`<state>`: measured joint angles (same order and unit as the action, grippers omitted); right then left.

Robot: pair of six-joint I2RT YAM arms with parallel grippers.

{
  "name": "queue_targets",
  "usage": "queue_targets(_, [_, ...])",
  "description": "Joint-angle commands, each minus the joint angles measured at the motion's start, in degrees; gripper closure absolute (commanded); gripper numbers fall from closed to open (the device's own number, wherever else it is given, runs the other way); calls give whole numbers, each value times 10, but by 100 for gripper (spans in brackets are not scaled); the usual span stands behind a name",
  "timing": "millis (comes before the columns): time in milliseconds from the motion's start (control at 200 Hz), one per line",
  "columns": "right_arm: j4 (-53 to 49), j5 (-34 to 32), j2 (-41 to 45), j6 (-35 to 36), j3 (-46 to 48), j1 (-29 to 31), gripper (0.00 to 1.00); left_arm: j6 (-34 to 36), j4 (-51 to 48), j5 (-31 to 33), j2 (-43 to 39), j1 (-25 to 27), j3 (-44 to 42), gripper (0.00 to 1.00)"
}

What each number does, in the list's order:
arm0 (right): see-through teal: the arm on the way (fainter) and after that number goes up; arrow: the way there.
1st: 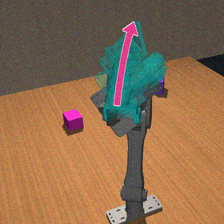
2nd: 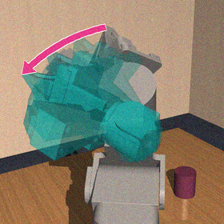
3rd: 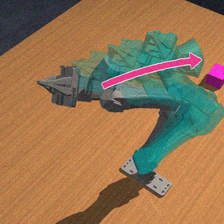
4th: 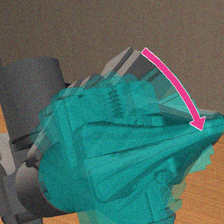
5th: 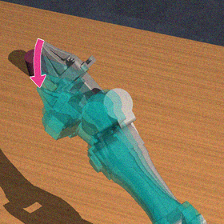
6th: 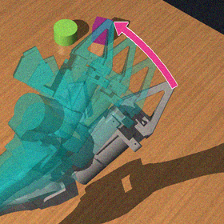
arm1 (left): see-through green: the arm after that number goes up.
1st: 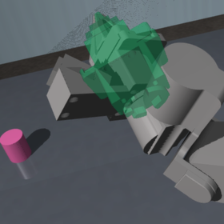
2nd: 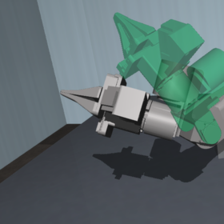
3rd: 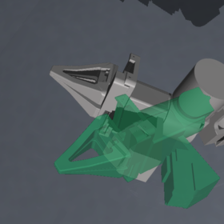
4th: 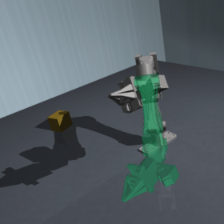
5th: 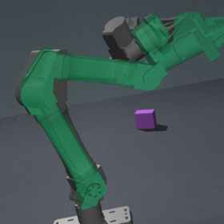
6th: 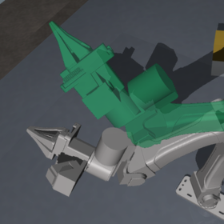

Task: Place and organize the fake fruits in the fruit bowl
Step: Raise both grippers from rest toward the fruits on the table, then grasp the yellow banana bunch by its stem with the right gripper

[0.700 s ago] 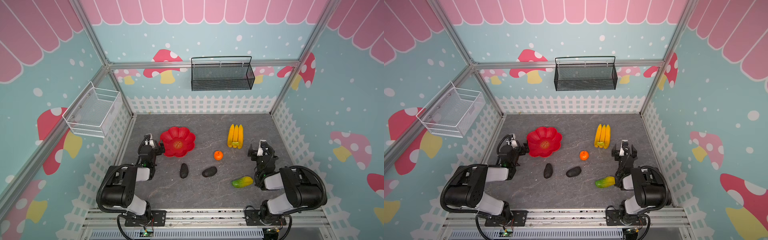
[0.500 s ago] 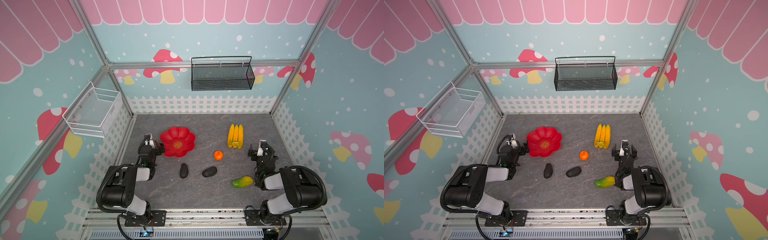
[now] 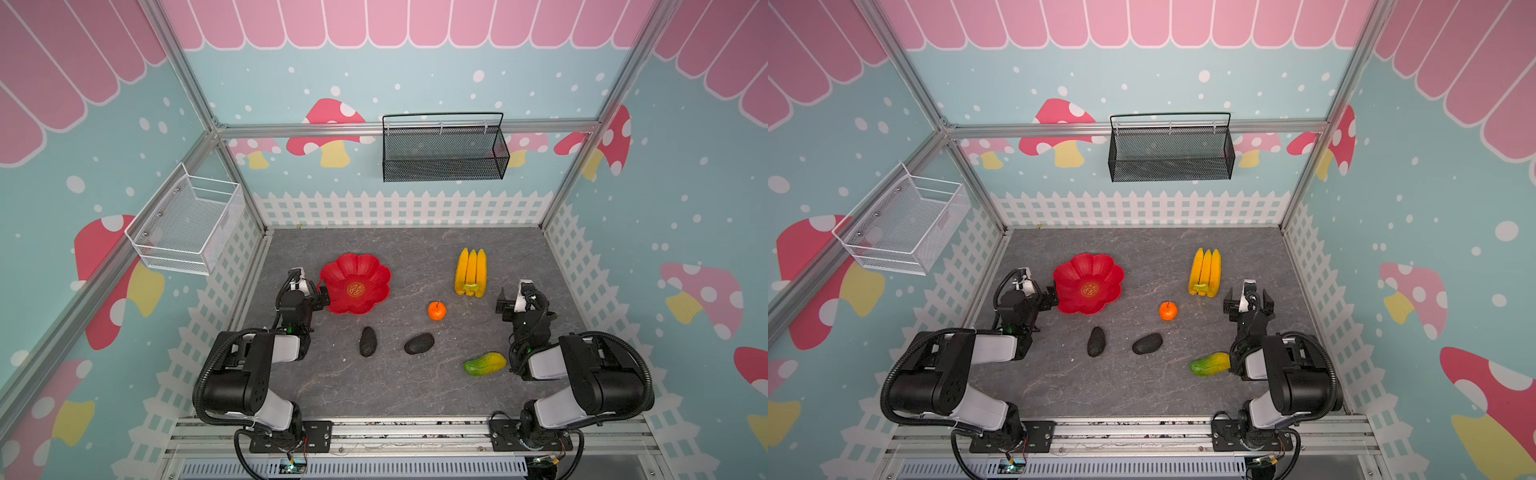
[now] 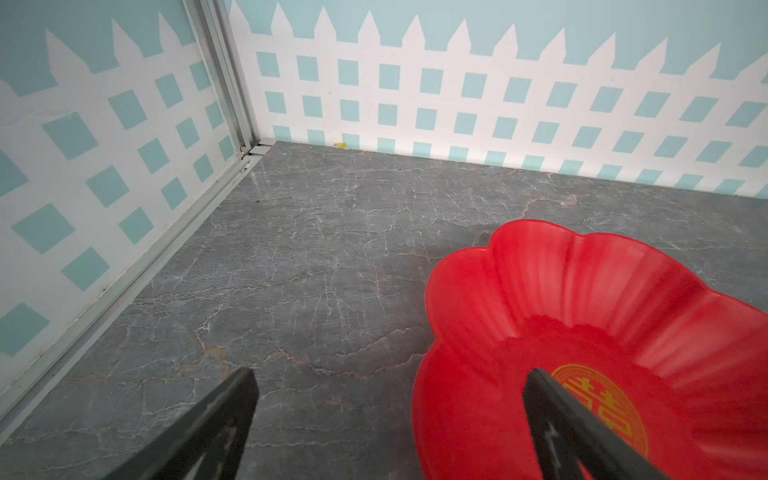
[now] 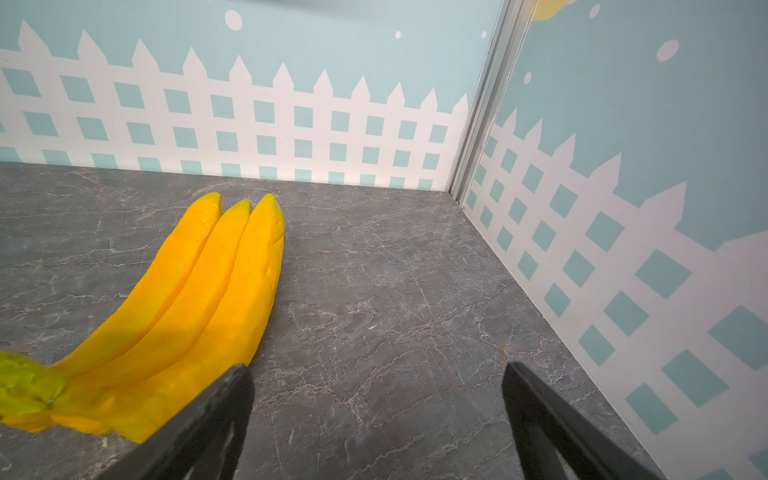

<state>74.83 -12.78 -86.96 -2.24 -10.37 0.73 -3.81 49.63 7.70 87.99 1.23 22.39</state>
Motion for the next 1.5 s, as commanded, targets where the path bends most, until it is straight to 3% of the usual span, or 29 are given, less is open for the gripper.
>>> queue_targets(0, [10,-22,13,-9,0,0,3,1,34,24,-12,-1,-18,1])
queue_targets(90, [49,-13,38,4,27,2,3,-20,7,73,-72,-2,-34,0])
queue_targets(230, [-71,-61,147,-21,25,11,3,-17,-5,102,-160,8,-65,1])
queue_targets(355, [-205,48,185,-45,-13,12,3,17,-71,167,-266,81,-65,1])
queue_targets(440, [-329,91,170,-13,-83,28,2,28,-143,187,-324,138,-47,1])
queue_targets(505, [-447,106,166,-32,-149,37,2,13,-225,161,-361,188,-25,1])
queue_targets(630, [-504,258,179,-31,-197,41,0,-12,-377,69,-416,282,22,0])
queue_targets(766, [-554,362,194,84,-214,41,2,-46,-433,5,-469,359,29,0])
queue_targets(831, [-587,375,193,119,-228,41,3,-65,-437,-10,-488,375,21,0])
queue_targets(916, [-627,447,184,184,-238,40,8,-73,-457,-13,-504,384,21,0])
queue_targets(991, [-650,429,178,216,-245,39,12,-81,-475,-12,-507,396,31,0])
queue_targets(1186, [-638,393,166,232,-243,40,12,-100,-495,-32,-488,430,47,0])
queue_targets(1491, [-610,364,68,247,-288,40,13,-83,-496,7,-445,478,60,0])
